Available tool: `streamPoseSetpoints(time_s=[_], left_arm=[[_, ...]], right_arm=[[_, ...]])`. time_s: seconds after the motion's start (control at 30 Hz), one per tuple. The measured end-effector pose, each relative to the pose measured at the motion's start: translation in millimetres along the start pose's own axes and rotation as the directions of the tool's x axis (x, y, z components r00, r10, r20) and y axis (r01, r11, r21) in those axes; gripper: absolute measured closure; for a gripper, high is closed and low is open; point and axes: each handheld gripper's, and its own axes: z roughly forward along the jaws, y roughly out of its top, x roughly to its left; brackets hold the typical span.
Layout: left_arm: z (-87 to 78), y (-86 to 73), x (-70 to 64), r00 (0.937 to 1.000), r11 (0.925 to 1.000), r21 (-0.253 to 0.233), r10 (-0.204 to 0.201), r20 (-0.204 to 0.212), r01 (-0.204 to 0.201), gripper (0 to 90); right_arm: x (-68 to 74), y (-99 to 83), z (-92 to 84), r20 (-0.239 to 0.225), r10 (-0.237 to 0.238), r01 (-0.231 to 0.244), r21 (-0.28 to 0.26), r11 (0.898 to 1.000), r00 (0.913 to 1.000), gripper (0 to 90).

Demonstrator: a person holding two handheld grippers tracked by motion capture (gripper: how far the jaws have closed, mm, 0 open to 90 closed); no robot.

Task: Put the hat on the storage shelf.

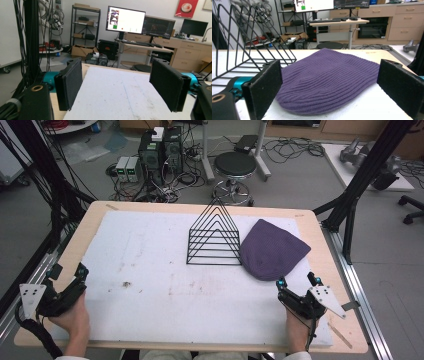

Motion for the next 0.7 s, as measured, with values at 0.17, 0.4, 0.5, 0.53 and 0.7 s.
streamPoseSetpoints(time_s=[0.17,0.4,0.5,0.53,0.7], left_arm=[[0.7,-0.3,-1.6,0.9998,0.9998,0.008,0.018,-0.004,-0.018,26.6],[1.4,-1.3,-2.3,0.9998,0.9997,0.021,0.015,0.015,-0.015,26.7],[2.1,-1.7,-2.3,0.9997,0.9997,0.024,0.011,0.021,-0.011,27.3],[2.5,-1.9,-2.9,0.9995,0.9995,0.028,0.013,0.027,-0.014,27.4],[3.4,-2.4,-4.4,0.9992,0.9994,0.031,0.016,0.036,-0.017,27.4]], right_arm=[[-0.5,-0.1,-1.0,0.002,-0.01,0.01,0.023,1.0,0.9999,5.4],[-4.7,0.3,-3.2,0.013,-0.004,0.003,0.028,1.0,0.9999,5.4],[-6.0,0.0,-3.3,0.019,-0.009,0.009,0.031,0.999,0.9998,5.4],[-6.4,0.0,-3.9,0.022,-0.005,0.004,0.033,0.999,0.9997,5.4],[-8.1,2.9,-4.2,0.012,0.003,-0.003,0.028,1.0,0.9999,5.3]])
